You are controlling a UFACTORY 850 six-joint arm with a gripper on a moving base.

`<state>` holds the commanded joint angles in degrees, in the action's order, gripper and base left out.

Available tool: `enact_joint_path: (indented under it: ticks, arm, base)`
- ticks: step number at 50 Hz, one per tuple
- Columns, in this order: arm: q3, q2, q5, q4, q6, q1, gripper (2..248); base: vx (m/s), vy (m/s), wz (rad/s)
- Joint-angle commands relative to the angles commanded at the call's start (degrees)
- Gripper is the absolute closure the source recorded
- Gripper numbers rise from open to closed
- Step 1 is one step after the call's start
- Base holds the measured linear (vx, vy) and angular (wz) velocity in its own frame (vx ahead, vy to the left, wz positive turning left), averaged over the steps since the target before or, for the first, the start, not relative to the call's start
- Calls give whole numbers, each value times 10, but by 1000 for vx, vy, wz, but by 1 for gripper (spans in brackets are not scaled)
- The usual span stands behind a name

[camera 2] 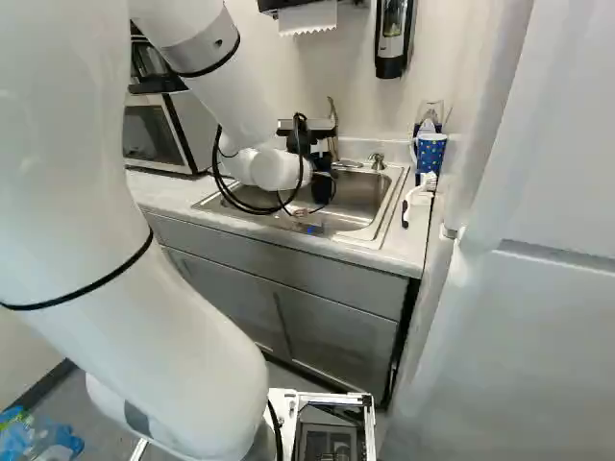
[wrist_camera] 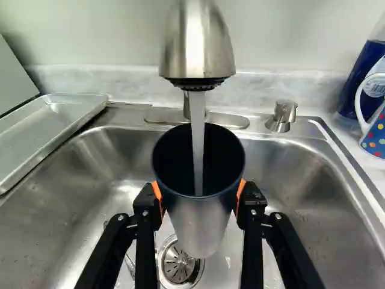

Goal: Rinse the cup and place it in the tray

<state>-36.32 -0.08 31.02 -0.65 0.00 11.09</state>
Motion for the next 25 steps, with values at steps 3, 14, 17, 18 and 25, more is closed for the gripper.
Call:
enact_joint_path:
  ticks: [3,14,17,18,25]
  arm:
    - [0,0,0,0,0,0,125]
    - [0,0,0,0,0,0,125]
    - [0,0,0,0,0,0,125]
    - [0,0,0,0,0,0,125]
    - [0,0,0,0,0,0,125]
  base:
    - [0,0,0]
    - [0,0,0]
    - [0,0,0]
    - [0,0,0]
    - [0,0,0]
